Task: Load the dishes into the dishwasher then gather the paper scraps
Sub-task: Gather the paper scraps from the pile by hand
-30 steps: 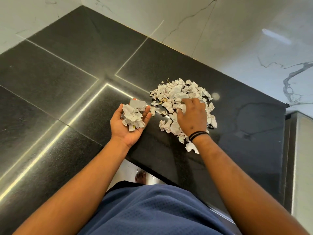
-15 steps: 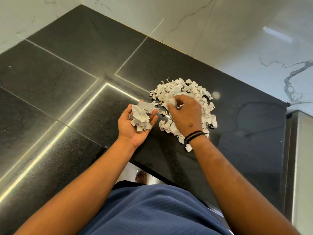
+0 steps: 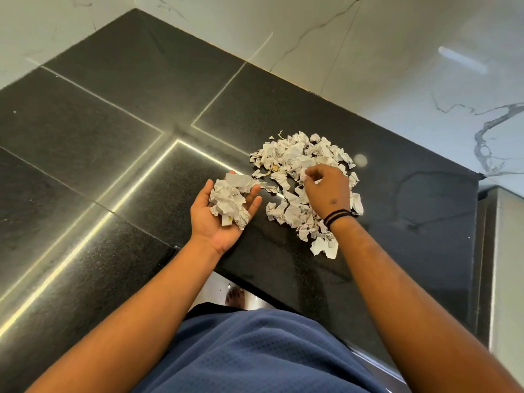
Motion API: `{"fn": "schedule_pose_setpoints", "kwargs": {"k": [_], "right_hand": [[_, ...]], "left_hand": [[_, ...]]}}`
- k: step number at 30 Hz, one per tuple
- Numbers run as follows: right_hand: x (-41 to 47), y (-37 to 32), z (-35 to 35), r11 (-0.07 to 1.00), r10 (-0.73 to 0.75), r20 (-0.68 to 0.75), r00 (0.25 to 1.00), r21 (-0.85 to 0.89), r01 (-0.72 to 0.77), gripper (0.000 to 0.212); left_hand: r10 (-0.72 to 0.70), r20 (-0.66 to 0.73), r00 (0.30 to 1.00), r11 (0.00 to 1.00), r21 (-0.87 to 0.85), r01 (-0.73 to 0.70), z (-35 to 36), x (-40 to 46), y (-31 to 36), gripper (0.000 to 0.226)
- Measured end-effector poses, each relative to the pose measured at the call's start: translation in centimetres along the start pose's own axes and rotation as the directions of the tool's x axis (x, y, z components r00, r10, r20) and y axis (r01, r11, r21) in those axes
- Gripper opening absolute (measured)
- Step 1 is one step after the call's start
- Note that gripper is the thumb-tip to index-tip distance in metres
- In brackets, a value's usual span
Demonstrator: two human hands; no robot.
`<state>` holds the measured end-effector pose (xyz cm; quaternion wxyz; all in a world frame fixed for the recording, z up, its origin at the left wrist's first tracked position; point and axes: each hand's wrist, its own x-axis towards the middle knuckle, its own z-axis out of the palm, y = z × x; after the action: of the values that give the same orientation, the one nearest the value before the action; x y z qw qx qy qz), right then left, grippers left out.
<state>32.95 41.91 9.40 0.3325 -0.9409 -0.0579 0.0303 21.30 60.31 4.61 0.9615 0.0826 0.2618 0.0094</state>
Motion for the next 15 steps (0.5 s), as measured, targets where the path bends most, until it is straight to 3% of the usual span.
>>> {"fn": "schedule_pose_setpoints", "kwargs": {"k": [5,9,12,15], "right_hand": [[1.2,-0.6,3.1,0.918,-0.178,0.196,0.964,-0.321,0.234,0.031],[1.4,-1.8,4.9,0.788,-0.227,0.218,0.949,-0.531,0.311,0.025],[1.7,-1.9,5.1,0.748,-0.254,0.194,0.948,-0.582,0.32,0.021],[1.4,-1.9,4.2,0.819,-0.277,0.117,0.954,-0.49,0.299,0.021]], "left_hand": [[0.017,-0.024,1.0,0.999,0.035,-0.016,0.3,-0.4,0.0,0.056],[0.032,-0.04,0.999,0.999,0.029,-0.031,0.2,-0.7,-0.1,0.057],[0.055,-0.039,0.998,0.998,0.015,-0.055,0.1,-0.9,-0.3,0.057],[0.08,-0.039,0.996,0.996,-0.027,-0.081,0.1,-1.0,-0.7,0.057]]}}
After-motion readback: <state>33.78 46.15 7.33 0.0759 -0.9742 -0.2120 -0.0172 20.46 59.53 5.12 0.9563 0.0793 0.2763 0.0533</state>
